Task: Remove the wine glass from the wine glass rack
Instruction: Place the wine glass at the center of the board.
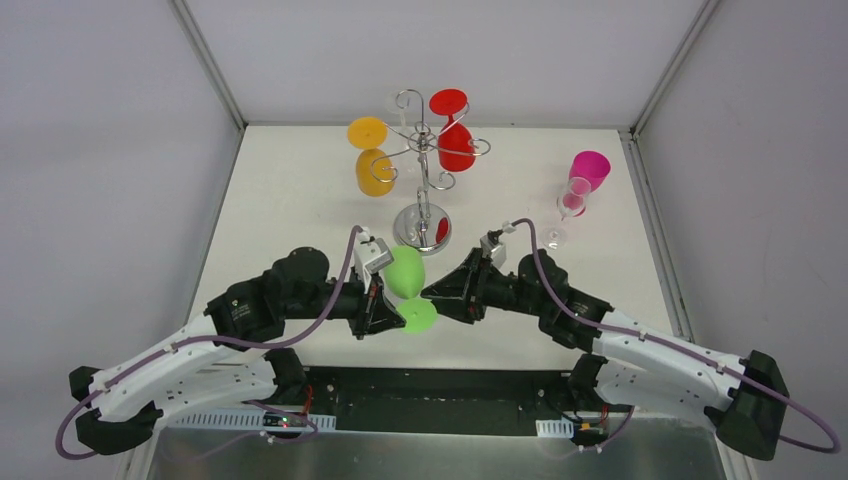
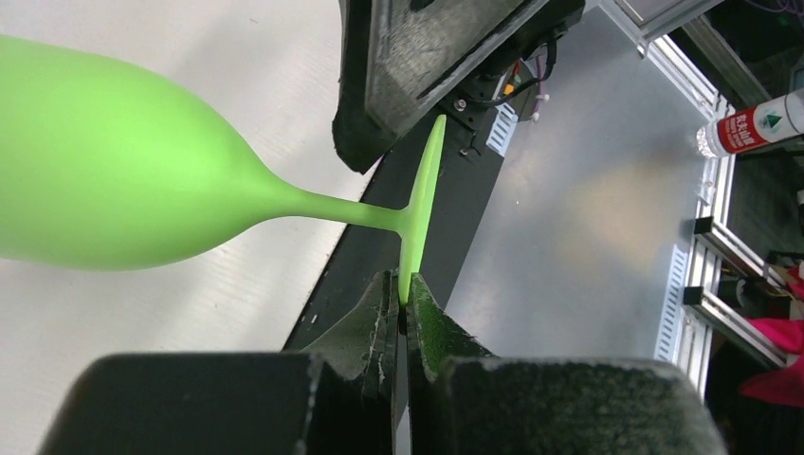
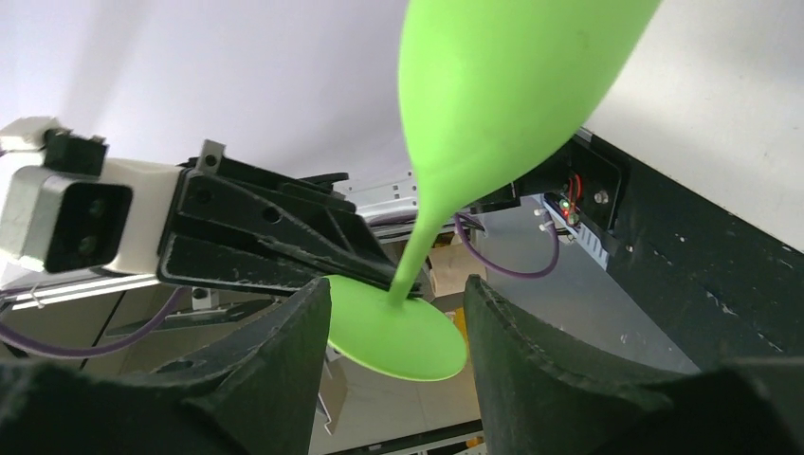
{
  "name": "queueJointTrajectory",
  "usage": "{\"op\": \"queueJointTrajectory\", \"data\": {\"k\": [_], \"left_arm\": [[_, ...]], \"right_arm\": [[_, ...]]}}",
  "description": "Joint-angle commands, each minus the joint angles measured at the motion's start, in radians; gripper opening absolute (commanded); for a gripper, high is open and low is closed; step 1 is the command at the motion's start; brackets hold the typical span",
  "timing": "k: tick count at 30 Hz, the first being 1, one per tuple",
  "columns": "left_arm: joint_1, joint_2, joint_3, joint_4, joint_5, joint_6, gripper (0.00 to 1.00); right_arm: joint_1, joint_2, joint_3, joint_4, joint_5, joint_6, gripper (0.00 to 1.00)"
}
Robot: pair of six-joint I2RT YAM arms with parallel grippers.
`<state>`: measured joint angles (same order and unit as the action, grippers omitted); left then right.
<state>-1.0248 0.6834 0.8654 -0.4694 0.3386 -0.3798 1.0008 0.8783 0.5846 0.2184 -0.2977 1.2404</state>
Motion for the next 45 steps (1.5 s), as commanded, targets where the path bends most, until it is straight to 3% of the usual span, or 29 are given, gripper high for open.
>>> {"op": "queueJointTrajectory", "data": {"k": [1, 15, 31, 43, 45], "left_arm": [[-0.031, 0.006, 0.051, 0.004, -0.040, 0.064, 0.00], [-0.161, 0.055, 0.062, -0.011, -0.141, 0.146, 0.00], [-0.173, 0.010, 0.048, -0.003, -0.154, 0.156, 0.00], [-0.173, -0.006, 0.031, 0.005, -0.172, 0.140, 0.00], [-0.174, -0.009, 0.028, 0.005, -0.173, 0.136, 0.00]], "right_arm": [[0.018, 0.020, -0.028, 0.106, 0.028, 0.061, 0.57], [0.072, 0.123, -0.045, 0.263, 0.021, 0.119, 0.57], [0.117, 0.178, -0.036, 0.333, -0.002, 0.140, 0.40], [0.138, 0.202, -0.033, 0.388, -0.009, 0.144, 0.01], [0.139, 0.201, -0.034, 0.390, -0.008, 0.142, 0.00]]}}
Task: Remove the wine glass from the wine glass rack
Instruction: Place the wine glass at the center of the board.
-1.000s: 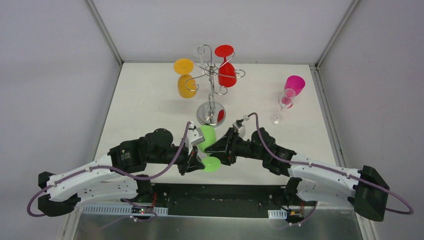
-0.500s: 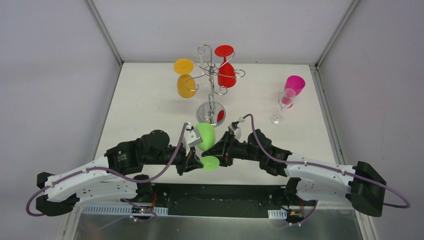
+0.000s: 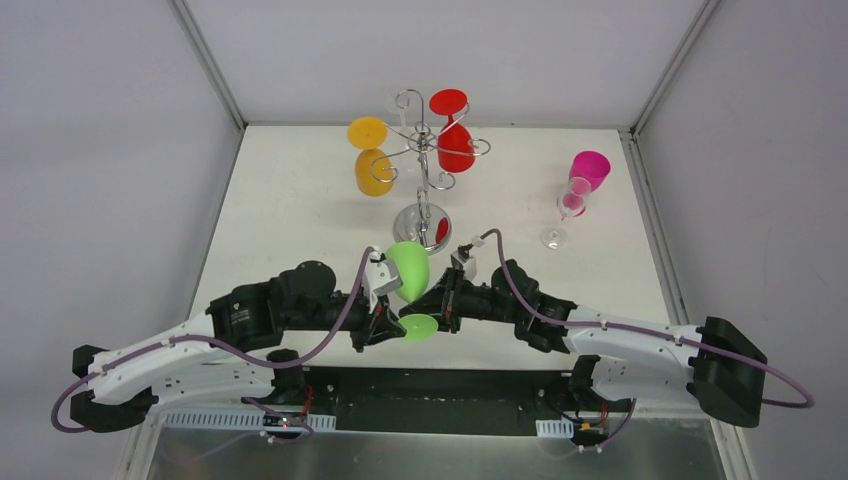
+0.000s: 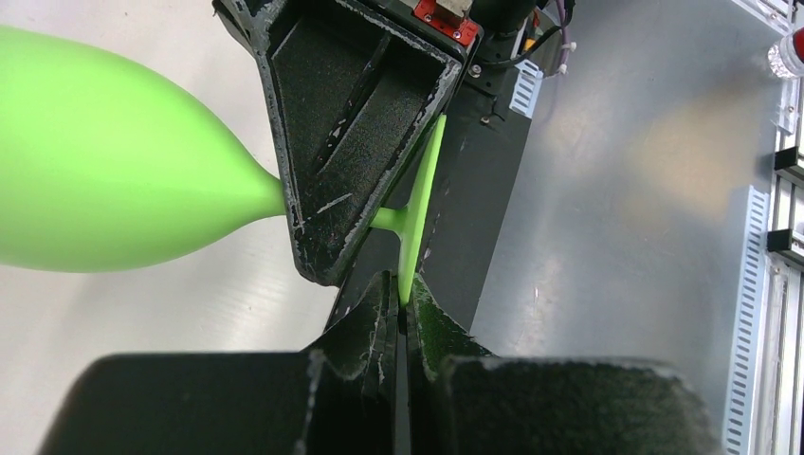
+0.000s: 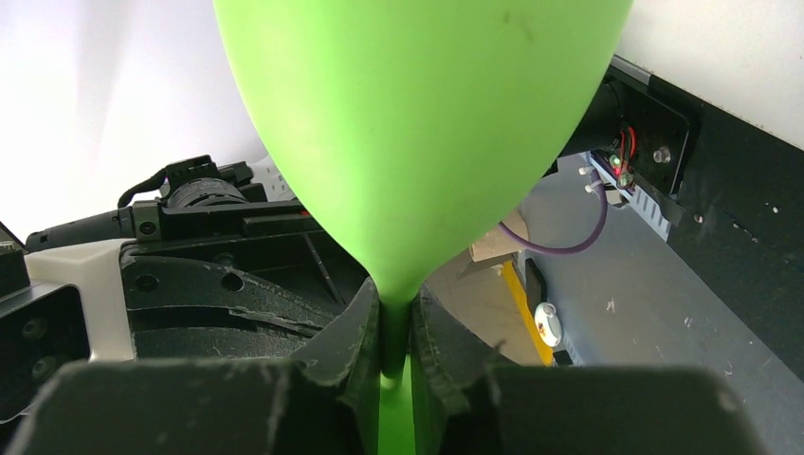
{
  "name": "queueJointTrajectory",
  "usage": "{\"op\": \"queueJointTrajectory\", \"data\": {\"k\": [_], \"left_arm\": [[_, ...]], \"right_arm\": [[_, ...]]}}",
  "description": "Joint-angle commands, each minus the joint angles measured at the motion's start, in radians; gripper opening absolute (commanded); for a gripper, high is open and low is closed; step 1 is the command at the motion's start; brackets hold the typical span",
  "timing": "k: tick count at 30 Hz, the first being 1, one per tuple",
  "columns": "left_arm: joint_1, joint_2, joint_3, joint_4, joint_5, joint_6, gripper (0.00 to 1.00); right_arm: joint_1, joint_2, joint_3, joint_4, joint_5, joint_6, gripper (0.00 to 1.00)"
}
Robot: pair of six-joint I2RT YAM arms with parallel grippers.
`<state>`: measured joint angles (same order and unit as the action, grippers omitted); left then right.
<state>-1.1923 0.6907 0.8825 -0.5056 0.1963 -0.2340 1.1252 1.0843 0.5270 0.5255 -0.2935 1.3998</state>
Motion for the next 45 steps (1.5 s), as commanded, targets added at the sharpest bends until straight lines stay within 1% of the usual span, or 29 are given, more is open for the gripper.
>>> {"op": "queueJointTrajectory", "data": {"k": [1, 2, 3, 4, 5, 6, 7, 12, 15, 20, 24, 27, 32, 35, 41, 45], "left_arm": [[-0.006, -0.017, 0.009, 0.041, -0.032, -0.013, 0.00], [-0.007, -0.017, 0.008, 0.040, -0.035, -0.015, 0.01], [-0.007, -0.019, 0.006, 0.039, -0.039, -0.017, 0.06], [-0.006, -0.022, 0.003, 0.039, -0.040, -0.019, 0.14], [-0.007, -0.025, 0.001, 0.039, -0.044, -0.020, 0.28], [-0.006, -0.030, -0.003, 0.039, -0.055, -0.024, 0.37], [-0.006, -0.034, -0.006, 0.039, -0.061, -0.025, 0.42], [-0.006, -0.065, -0.006, 0.039, -0.078, -0.035, 0.60], [-0.007, -0.086, -0.007, 0.039, -0.099, -0.052, 0.67], [-0.007, -0.107, -0.015, 0.041, -0.151, -0.097, 0.75], [-0.006, -0.126, -0.018, 0.052, -0.243, -0.142, 0.77], [-0.006, -0.167, -0.037, 0.102, -0.274, -0.179, 0.80], [-0.006, -0.246, -0.067, 0.118, -0.406, -0.274, 0.88], [-0.006, -0.285, -0.083, 0.119, -0.450, -0.314, 0.93], [-0.006, -0.311, -0.098, 0.119, -0.481, -0.393, 0.99], [-0.006, -0.299, -0.103, 0.116, -0.492, -0.446, 0.99]], "right_arm": [[0.017, -0.007, 0.024, 0.083, -0.012, -0.020, 0.00], [0.018, -0.007, 0.023, 0.084, -0.012, -0.021, 0.00], [0.016, -0.010, 0.021, 0.085, -0.012, -0.023, 0.00], [0.018, -0.012, 0.020, 0.085, -0.012, -0.024, 0.00], [0.018, -0.015, 0.017, 0.085, -0.012, -0.025, 0.00], [0.018, -0.016, 0.015, 0.085, -0.011, -0.026, 0.00], [0.019, -0.021, 0.012, 0.085, -0.010, -0.027, 0.00], [0.018, -0.053, 0.002, 0.065, -0.009, -0.049, 0.00], [0.017, -0.070, -0.005, 0.055, -0.018, -0.067, 0.00], [0.018, -0.114, 0.012, -0.046, -0.030, -0.150, 0.00], [0.017, -0.171, 0.047, -0.195, -0.020, -0.268, 0.00], [0.016, -0.221, 0.071, -0.337, 0.009, -0.370, 0.00], [0.017, -0.288, 0.094, -0.467, 0.011, -0.526, 0.00], [0.018, -0.316, 0.113, -0.539, 0.005, -0.619, 0.00], [0.017, -0.349, 0.158, -0.670, -0.020, -0.783, 0.00], [0.018, -0.351, 0.203, -0.769, -0.034, -0.893, 0.00]]}}
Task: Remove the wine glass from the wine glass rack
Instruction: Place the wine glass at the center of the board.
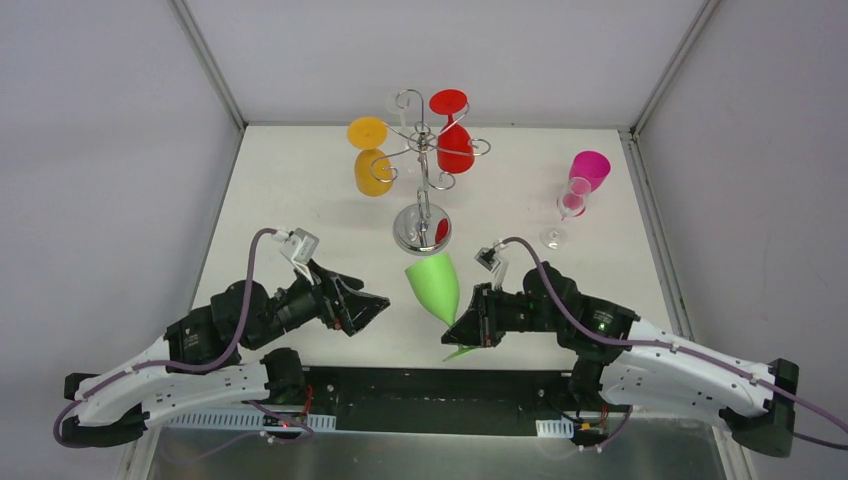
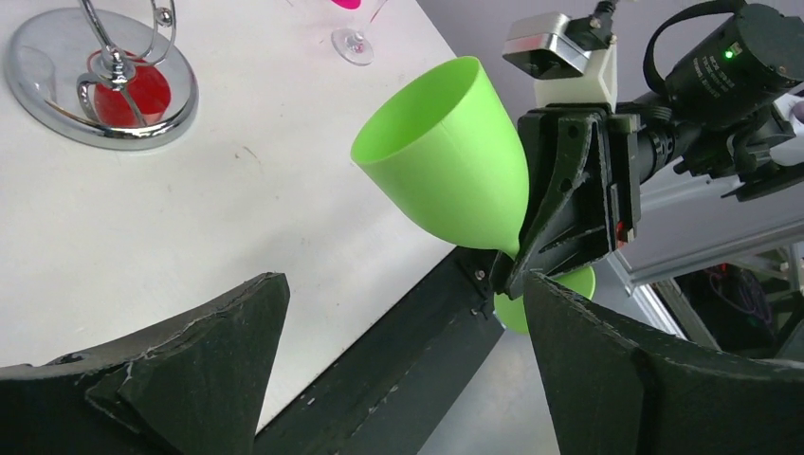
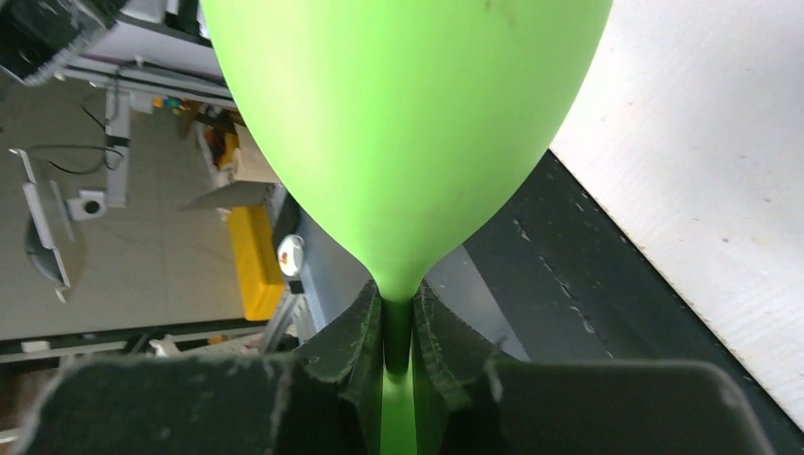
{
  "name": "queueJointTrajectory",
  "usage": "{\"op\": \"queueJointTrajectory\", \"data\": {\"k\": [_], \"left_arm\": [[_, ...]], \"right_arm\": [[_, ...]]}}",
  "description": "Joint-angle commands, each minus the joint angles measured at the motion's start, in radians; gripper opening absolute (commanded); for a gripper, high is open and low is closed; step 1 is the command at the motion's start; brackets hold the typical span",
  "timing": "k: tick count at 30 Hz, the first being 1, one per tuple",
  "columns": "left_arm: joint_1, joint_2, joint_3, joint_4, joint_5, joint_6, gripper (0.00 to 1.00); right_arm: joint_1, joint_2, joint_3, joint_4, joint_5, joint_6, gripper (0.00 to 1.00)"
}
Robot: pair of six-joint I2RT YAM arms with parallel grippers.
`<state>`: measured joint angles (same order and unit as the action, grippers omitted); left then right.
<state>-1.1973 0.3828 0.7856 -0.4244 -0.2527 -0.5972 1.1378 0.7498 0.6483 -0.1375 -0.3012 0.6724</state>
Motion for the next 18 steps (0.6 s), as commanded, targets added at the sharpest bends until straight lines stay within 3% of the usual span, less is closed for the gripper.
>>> {"op": "queueJointTrajectory", "data": {"k": [1, 18], "left_arm": [[-0.002, 0.010, -0.006, 0.034, -0.045, -0.097, 0.99], [-0.001, 0.015, 0.006, -0.023, -0.057, -0.362, 0.99]], "right_arm": [[0.004, -0.014, 0.096, -0.131, -0.028, -0.198, 0.00], [0.006, -0.040, 0.164, -0.301, -0.103, -0.630, 0.00]]}}
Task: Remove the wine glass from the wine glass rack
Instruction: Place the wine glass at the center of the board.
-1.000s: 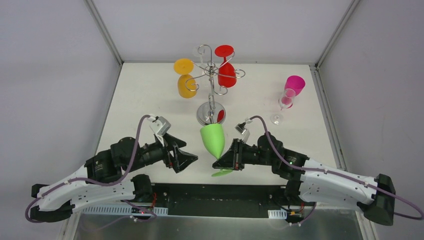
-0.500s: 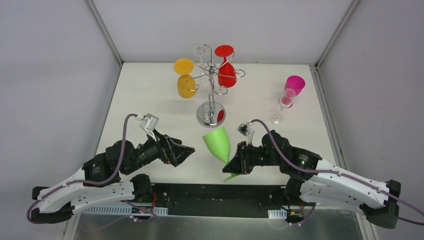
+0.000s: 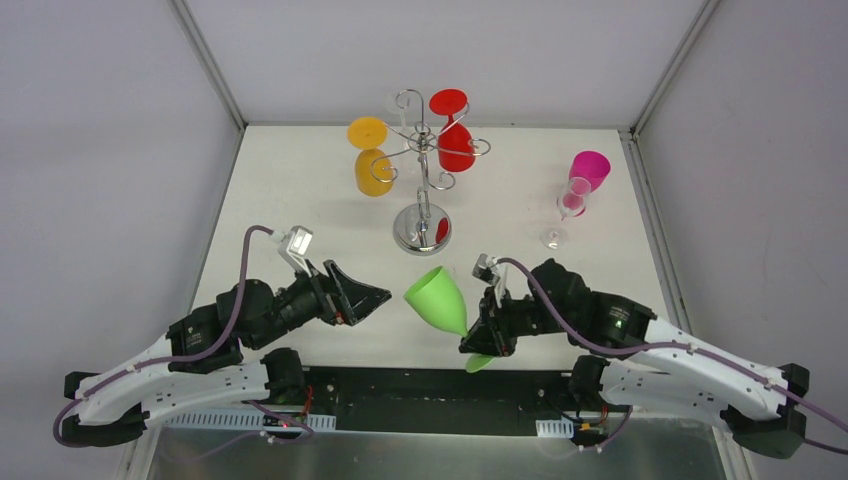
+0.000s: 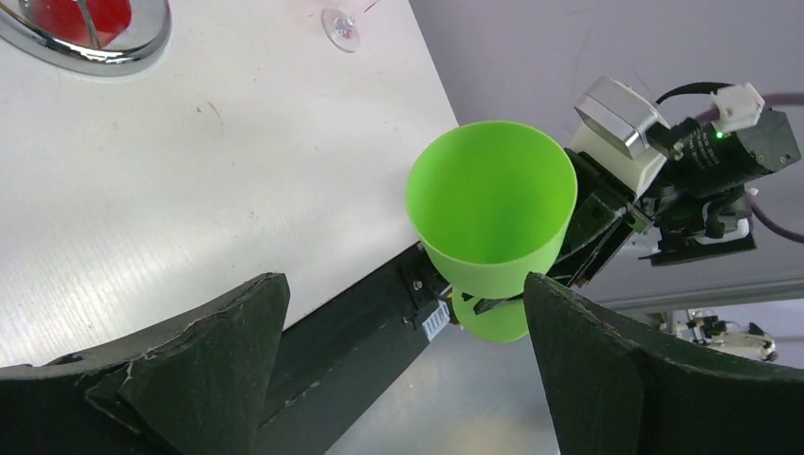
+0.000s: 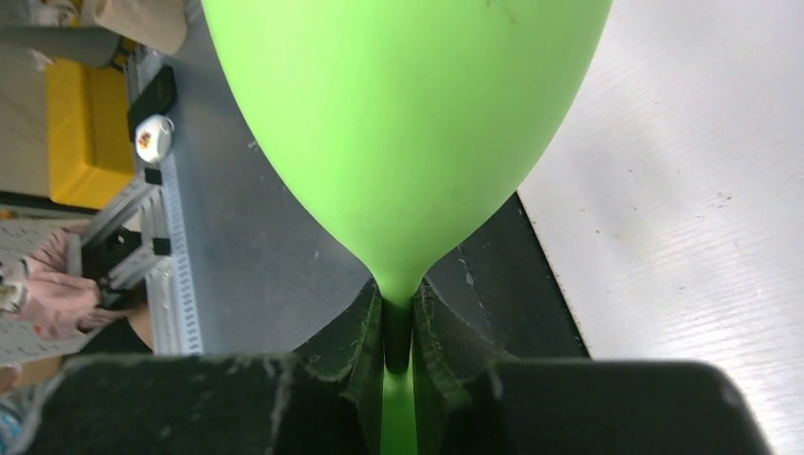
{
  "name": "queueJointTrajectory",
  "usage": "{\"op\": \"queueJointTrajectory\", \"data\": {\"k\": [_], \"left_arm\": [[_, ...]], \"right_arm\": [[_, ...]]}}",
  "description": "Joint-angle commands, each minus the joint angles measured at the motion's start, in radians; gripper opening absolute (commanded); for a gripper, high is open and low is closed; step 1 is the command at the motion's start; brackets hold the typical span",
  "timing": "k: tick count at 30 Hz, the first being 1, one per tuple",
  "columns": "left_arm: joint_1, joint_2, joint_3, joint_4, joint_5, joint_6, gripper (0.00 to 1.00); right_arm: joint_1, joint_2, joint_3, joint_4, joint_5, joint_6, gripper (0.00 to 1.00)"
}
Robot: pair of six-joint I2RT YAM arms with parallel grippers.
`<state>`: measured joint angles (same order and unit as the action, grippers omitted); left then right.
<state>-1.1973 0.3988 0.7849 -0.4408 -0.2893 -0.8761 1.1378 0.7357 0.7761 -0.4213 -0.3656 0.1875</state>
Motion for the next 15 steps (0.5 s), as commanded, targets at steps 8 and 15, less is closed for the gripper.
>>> {"op": "queueJointTrajectory", "data": {"k": [8, 15], "left_arm": [[-0.002, 0.013, -0.004, -0.013, 0.020, -0.142, 0.97], [-0.002, 0.041, 0.006, -0.015, 0.080, -0.129, 0.95]], "right_arm": [[0.015, -0.032, 0.046, -0.041, -0.040, -0.373, 0.00], [0.022, 0.050, 0.125, -0.125, 0.005, -0.540, 0.00]]}}
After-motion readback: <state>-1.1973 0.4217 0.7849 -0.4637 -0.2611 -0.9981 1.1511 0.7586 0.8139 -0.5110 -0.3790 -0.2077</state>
